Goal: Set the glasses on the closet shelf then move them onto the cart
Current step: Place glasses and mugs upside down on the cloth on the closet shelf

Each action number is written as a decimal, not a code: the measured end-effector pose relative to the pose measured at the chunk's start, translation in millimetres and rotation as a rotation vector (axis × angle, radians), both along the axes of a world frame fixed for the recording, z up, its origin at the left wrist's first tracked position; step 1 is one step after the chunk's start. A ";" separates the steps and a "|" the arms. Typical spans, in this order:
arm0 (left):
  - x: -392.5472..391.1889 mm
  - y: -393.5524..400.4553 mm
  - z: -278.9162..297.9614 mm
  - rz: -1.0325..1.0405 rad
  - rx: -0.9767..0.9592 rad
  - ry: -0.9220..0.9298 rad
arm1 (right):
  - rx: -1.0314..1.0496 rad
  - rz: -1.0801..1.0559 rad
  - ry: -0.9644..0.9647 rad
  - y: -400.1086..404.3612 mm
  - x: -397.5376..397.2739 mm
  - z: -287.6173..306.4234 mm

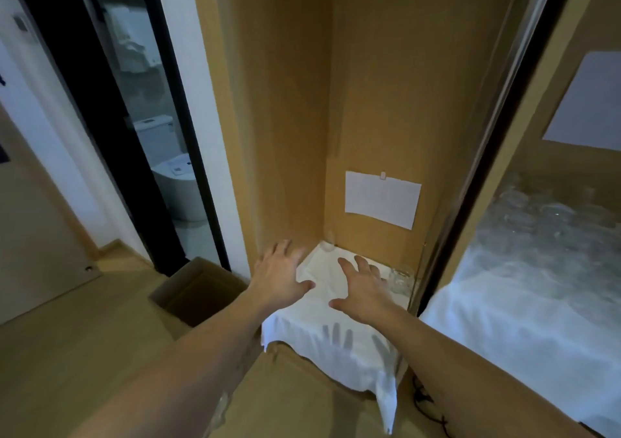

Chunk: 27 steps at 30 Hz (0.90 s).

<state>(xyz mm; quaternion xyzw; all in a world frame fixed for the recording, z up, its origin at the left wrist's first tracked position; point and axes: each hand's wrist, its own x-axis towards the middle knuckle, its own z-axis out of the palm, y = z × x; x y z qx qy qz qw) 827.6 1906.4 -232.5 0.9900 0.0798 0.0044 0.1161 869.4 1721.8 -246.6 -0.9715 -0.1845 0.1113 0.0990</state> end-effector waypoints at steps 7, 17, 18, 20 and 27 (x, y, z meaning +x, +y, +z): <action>74.2 4.7 -23.3 -0.052 -0.006 0.037 | 0.023 -0.027 0.066 6.5 66.9 -24.3; 140.3 16.5 -52.8 -0.072 -0.040 0.098 | 0.050 -0.106 0.110 18.1 127.6 -55.8; 145.8 17.5 -55.7 -0.070 -0.045 0.102 | 0.046 -0.113 0.121 20.2 131.6 -59.4; 157.4 19.3 -61.1 -0.064 -0.072 0.115 | 0.039 -0.130 0.145 26.0 141.0 -66.4; 218.5 44.2 -95.2 -0.060 -0.129 0.136 | 0.053 -0.200 0.175 51.2 190.5 -91.6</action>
